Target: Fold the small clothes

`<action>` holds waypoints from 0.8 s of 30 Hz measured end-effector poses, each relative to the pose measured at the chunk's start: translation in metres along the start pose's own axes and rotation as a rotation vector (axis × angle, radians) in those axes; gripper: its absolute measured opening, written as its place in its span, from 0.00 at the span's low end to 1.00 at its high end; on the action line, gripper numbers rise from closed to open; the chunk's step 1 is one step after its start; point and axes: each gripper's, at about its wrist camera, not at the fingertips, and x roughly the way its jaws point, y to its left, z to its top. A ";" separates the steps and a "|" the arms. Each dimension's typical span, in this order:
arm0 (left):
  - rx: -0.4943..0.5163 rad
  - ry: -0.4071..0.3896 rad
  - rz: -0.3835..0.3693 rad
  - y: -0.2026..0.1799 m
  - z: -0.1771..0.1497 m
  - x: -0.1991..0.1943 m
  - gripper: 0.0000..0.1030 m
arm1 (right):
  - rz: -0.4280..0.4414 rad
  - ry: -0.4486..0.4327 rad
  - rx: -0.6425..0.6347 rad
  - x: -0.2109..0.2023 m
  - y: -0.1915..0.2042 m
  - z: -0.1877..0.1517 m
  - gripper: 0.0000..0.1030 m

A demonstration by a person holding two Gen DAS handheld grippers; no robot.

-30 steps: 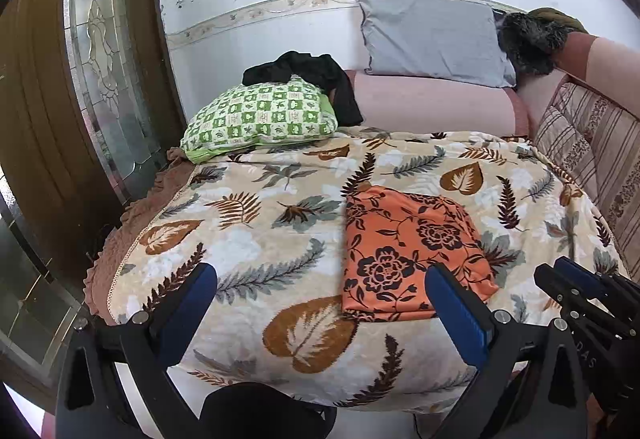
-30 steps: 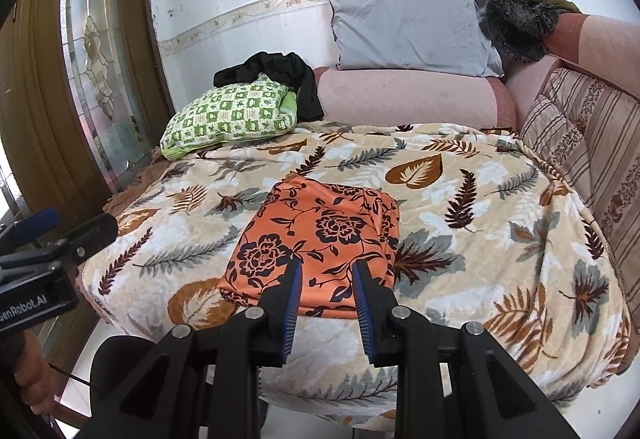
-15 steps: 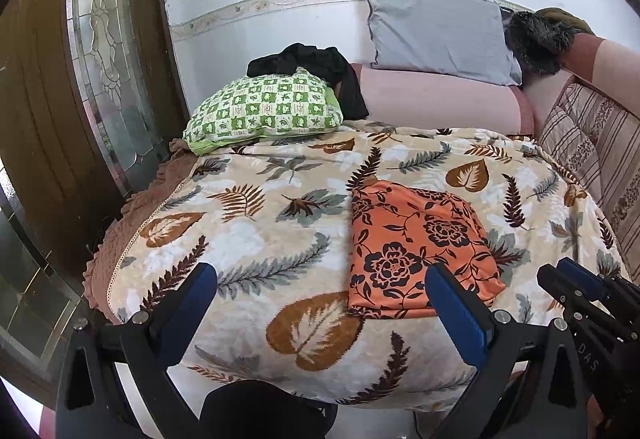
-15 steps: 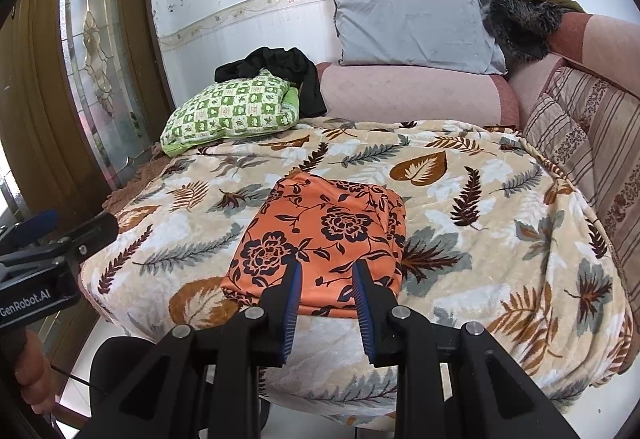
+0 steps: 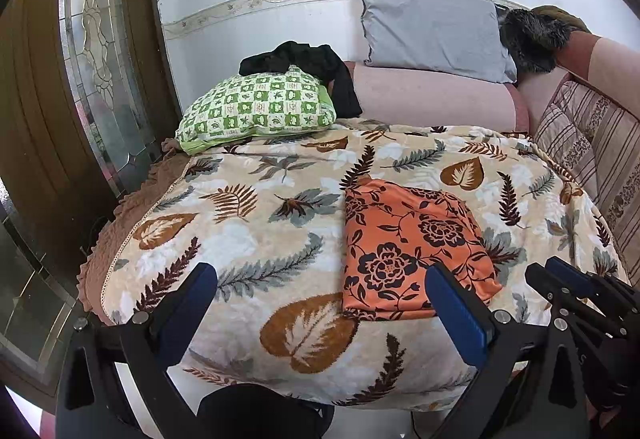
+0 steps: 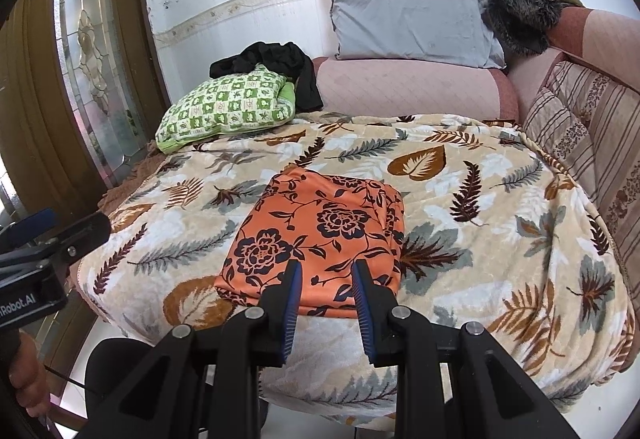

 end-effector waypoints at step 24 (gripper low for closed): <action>-0.010 0.050 -0.002 0.006 0.008 0.028 1.00 | 0.051 0.026 0.008 0.042 0.015 0.013 0.28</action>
